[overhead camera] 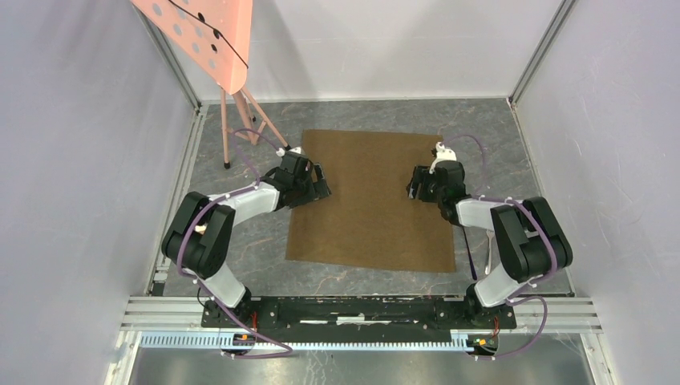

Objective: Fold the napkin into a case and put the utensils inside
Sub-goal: Flatten out the crumpled napkin at the center of the board.

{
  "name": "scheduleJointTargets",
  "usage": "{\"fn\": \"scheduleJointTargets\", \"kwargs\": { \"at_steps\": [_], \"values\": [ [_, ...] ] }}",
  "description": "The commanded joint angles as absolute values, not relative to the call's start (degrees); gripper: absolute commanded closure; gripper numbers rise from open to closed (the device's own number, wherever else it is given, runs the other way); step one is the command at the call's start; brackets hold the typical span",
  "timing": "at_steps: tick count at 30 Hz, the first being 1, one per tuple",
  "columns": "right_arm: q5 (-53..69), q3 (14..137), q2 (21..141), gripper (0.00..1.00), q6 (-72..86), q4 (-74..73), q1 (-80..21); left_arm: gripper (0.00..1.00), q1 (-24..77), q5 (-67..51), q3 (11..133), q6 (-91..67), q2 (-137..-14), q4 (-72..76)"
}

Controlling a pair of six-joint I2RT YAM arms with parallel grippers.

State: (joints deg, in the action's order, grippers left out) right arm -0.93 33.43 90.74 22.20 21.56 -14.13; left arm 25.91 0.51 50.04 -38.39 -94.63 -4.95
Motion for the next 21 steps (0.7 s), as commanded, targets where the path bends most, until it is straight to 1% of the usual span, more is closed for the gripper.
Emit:
{"fn": "scheduleJointTargets", "kwargs": {
  "at_steps": [1,7,10,15,18,21],
  "values": [
    [6.52,38.62,93.79,0.25,17.24,16.27,-14.68,0.02,24.27,5.41,53.39,-32.09,-91.73,-13.26],
    [4.72,40.25,88.95,0.15,14.38,10.39,-17.81,0.00,24.34,-1.63,50.39,-32.33,-83.72,-13.91],
    [5.78,40.16,88.31,0.15,15.00,8.88,-17.83,0.00,24.28,-5.80,47.64,-34.25,-82.19,-12.90],
    [6.86,38.07,89.03,0.14,14.95,9.81,-17.81,0.00,24.96,-12.42,41.33,-38.58,-82.20,-6.49],
    [7.46,38.63,91.16,0.14,14.44,10.29,-17.84,0.00,25.36,-12.11,38.07,-39.88,-82.98,-4.32],
    [8.19,39.91,93.07,0.14,14.61,10.64,-18.16,0.00,25.38,-6.45,35.29,-41.66,-82.81,-5.34]
  ]
}}
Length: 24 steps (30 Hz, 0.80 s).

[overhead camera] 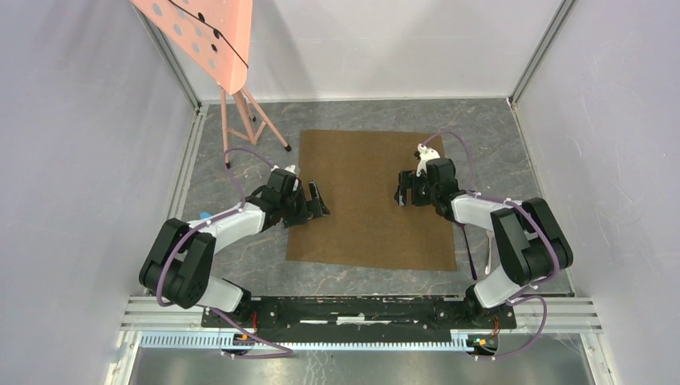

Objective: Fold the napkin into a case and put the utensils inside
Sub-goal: Flatten out the crumpled napkin at the center of the board.

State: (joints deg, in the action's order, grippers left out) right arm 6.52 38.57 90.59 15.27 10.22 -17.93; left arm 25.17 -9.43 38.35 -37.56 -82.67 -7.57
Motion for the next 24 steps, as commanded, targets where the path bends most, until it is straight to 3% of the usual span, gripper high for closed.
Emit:
{"fn": "scheduleJointTargets", "kwargs": {
  "at_steps": [1,8,14,24],
  "values": [
    [8.45,40.47,93.60,0.14,14.56,10.41,-18.40,0.00,25.15,-5.45,34.29,-41.89,-82.28,-5.14],
    [8.61,45.71,95.88,0.13,11.33,6.21,-24.02,0.00,24.66,1.82,34.73,-39.19,-79.58,-11.51],
    [0.49,48.37,90.07,0.11,7.94,-3.45,-25.29,0.00,24.70,3.12,36.96,-37.67,-74.22,-16.73],
    [-3.87,40.91,71.33,0.02,13.46,-21.41,-25.31,0.00,24.98,-8.01,35.92,-37.81,-57.24,-19.47]
  ]
}}
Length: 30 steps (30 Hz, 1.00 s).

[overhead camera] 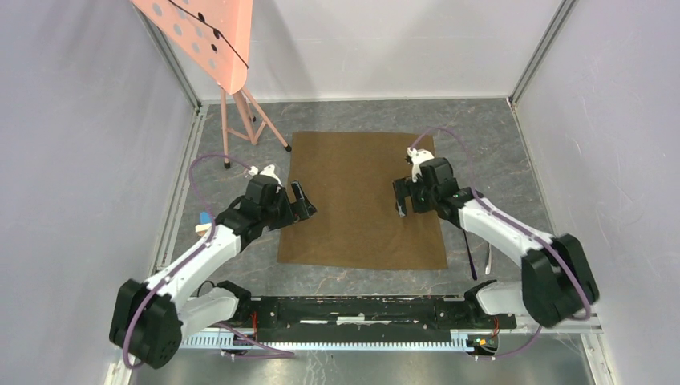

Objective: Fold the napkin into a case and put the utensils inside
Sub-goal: Flatten out the crumpled napkin at the center of the board, then pick up the flattened napkin from the center of the board.

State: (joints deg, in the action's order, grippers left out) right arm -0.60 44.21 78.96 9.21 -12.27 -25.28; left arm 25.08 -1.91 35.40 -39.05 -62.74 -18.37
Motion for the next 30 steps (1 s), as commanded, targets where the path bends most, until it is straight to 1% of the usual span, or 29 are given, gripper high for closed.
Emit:
{"fn": "scheduleJointTargets", "kwargs": {
  "at_steps": [1,6,8,9,11,14,15,22,26,30],
  "values": [
    [-5.74,40.06,68.68,0.02,15.93,-23.47,-25.31,0.00,24.96,-9.48,36.15,-37.90,-55.83,-19.89],
    [-18.97,33.97,56.86,0.02,35.77,-34.61,-25.04,0.00,24.92,-11.56,35.72,-39.31,-49.28,-22.28],
    [-20.11,32.81,54.64,0.02,42.33,-39.68,-24.05,0.00,24.87,-10.58,35.09,-39.91,-46.88,-23.48],
    [-19.81,32.18,54.05,0.04,44.44,-41.34,-23.72,0.00,24.89,-10.02,34.79,-40.15,-46.13,-23.99],
    [-18.35,30.92,53.08,0.12,47.48,-43.43,-22.61,0.00,24.85,-9.49,34.72,-40.55,-45.52,-24.87],
    [-17.96,29.88,53.10,0.37,49.71,-45.04,-21.62,0.00,24.83,-9.86,35.15,-40.54,-46.19,-25.57],
    [-17.91,30.11,53.28,0.39,50.65,-45.93,-21.57,0.00,24.80,-9.89,35.25,-40.54,-46.57,-25.79],
    [-8.20,29.65,56.97,0.39,55.48,-50.78,-22.13,0.00,24.81,-9.67,34.63,-41.89,-46.91,-25.54],
    [-8.12,29.37,59.51,0.40,56.02,-51.74,-23.15,0.00,24.85,-9.88,33.93,-42.31,-46.57,-24.55],
    [-8.95,29.31,59.59,0.41,57.08,-50.18,-23.43,0.00,24.81,-9.76,34.33,-41.42,-46.97,-24.85]
  ]
}}
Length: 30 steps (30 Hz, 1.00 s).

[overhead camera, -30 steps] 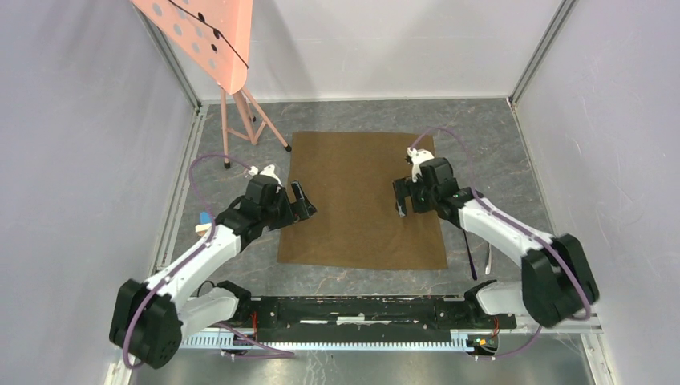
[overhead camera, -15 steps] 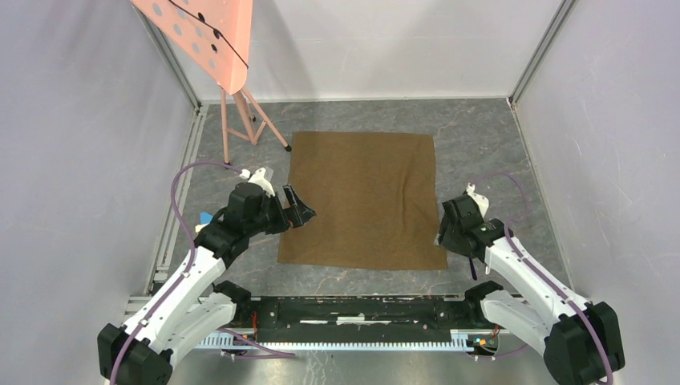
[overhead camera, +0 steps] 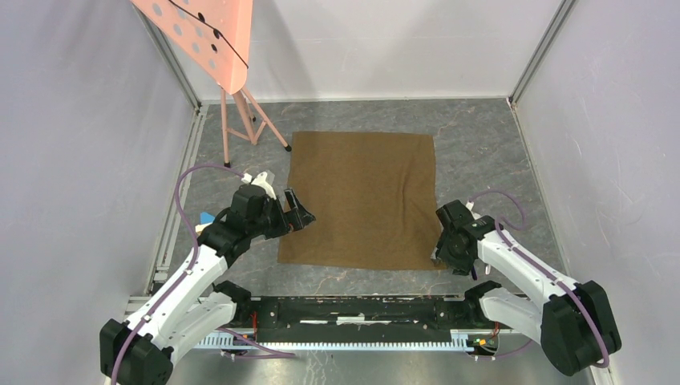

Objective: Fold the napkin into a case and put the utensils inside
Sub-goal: Pick up the flattened napkin from the center of the board.

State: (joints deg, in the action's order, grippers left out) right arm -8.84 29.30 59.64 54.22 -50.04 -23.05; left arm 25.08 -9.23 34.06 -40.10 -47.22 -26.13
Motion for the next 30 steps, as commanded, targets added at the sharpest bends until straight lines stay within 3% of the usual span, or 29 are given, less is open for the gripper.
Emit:
{"fn": "scheduleJointTargets", "kwargs": {
  "at_steps": [1,9,14,30],
  "values": [
    [-9.23,29.28,59.72,0.42,57.28,-49.98,-23.50,0.00,24.83,-9.76,34.51,-41.15,-47.09,-25.10],
    [-10.36,29.23,62.34,0.46,57.31,-47.96,-23.51,0.00,24.87,-9.32,35.39,-39.48,-46.33,-26.89],
    [-11.05,27.60,63.24,0.53,57.36,-45.69,-23.51,0.00,24.84,-9.39,35.33,-39.12,-45.85,-27.63],
    [-11.76,29.95,61.86,0.47,55.81,-46.78,-23.60,0.00,24.90,-9.18,35.68,-38.80,-45.83,-28.53]
  ]
}}
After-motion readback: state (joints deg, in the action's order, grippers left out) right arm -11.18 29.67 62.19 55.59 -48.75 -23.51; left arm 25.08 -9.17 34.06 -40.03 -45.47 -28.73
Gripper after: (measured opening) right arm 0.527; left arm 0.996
